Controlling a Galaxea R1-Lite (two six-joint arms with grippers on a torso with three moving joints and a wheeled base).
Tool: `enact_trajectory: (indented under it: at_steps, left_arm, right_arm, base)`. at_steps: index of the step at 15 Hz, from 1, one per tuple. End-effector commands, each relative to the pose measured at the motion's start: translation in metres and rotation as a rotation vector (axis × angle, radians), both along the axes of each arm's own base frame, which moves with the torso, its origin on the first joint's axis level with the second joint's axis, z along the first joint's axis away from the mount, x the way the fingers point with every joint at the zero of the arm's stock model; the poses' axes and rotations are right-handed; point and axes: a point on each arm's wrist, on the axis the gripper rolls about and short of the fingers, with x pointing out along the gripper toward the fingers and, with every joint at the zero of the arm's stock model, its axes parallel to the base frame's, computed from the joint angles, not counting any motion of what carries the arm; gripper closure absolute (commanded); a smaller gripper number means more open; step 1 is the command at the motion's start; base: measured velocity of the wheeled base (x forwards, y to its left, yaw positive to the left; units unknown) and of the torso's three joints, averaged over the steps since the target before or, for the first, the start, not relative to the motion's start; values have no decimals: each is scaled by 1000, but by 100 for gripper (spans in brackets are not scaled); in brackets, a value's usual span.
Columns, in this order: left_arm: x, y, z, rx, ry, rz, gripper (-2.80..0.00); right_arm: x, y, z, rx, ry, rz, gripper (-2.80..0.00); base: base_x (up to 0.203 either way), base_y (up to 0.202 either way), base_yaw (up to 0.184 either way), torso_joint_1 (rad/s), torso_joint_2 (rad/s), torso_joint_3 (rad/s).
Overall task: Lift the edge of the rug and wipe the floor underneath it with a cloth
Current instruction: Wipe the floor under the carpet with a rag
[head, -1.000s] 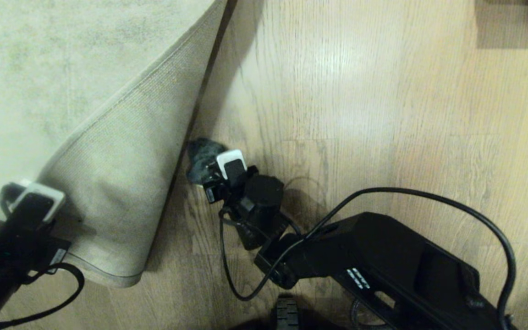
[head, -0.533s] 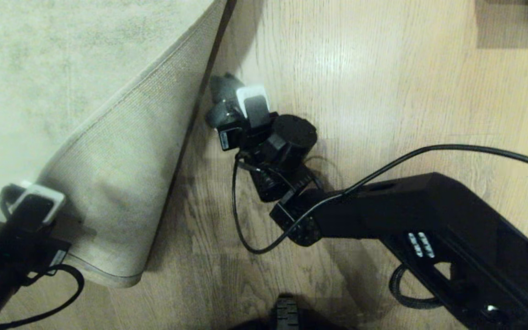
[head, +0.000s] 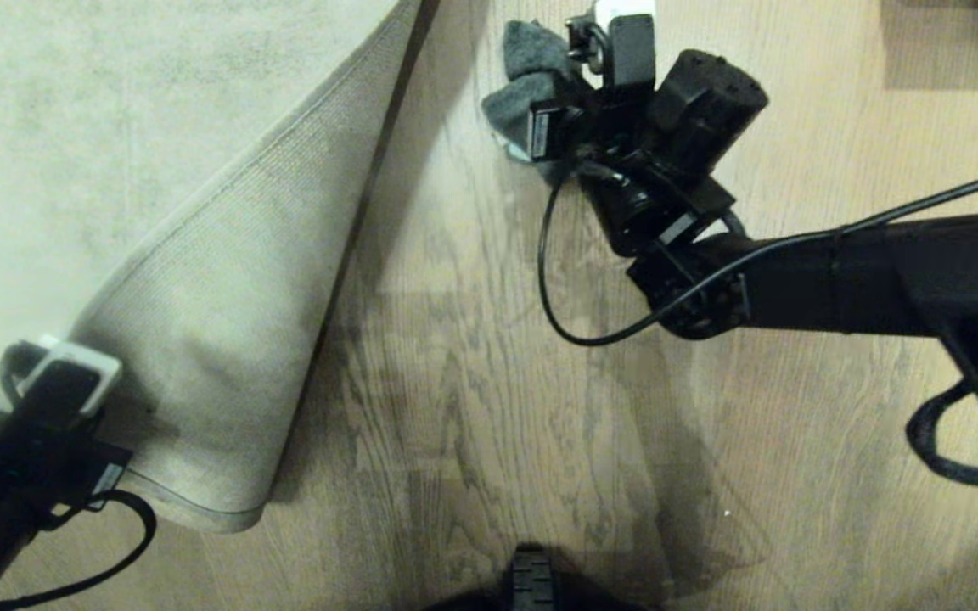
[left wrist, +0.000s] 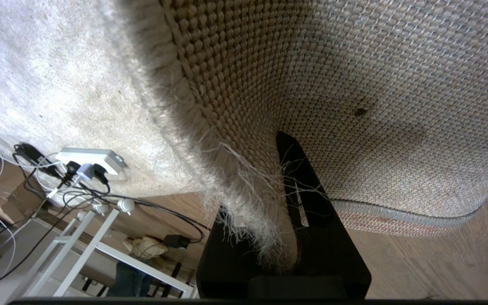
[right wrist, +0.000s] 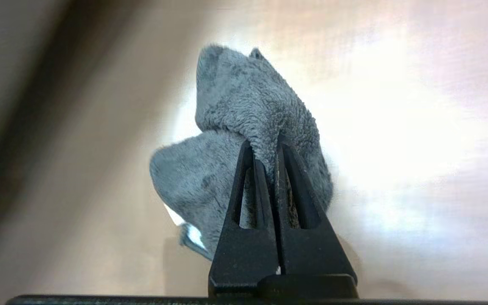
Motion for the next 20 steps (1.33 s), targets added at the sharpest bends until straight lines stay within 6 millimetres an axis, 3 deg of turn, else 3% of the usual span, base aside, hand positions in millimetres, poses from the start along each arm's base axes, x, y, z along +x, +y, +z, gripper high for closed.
enact_trajectory:
  at_steps: [1,5,9,12,16,20]
  left_arm:
    - [0,0,0,3,-1,0,0]
    - [-1,0,-2,2,9,0,0]
    - [0,0,-1,3,4,0,0]
    - [-2,0,-3,3,13,2,0]
    - [-5,0,-7,1,31,0,0]
    - [-5,-1,-8,3,36,-4,0]
  right_arm:
    - [-12,-46,20,1,1,-70,0]
    - [-41,-106,18,-8,71,-145,0]
    - [-81,-159,1,-32,150,-229,0]
    - [-123,-199,-27,-62,227,-315,0]
    - [-195,-251,-71,-64,310,-506,0]
    - [-257,-274,-126,-84,418,-632,0]
  base:
    - [0,0,0,0,0,0]
    - [0,0,0,0,0,0]
    - [0,0,0,0,0,0]
    - [0,0,0,0,0,0]
    - [0,0,0,0,0,0]
    - [0,0,0,0,0,0]
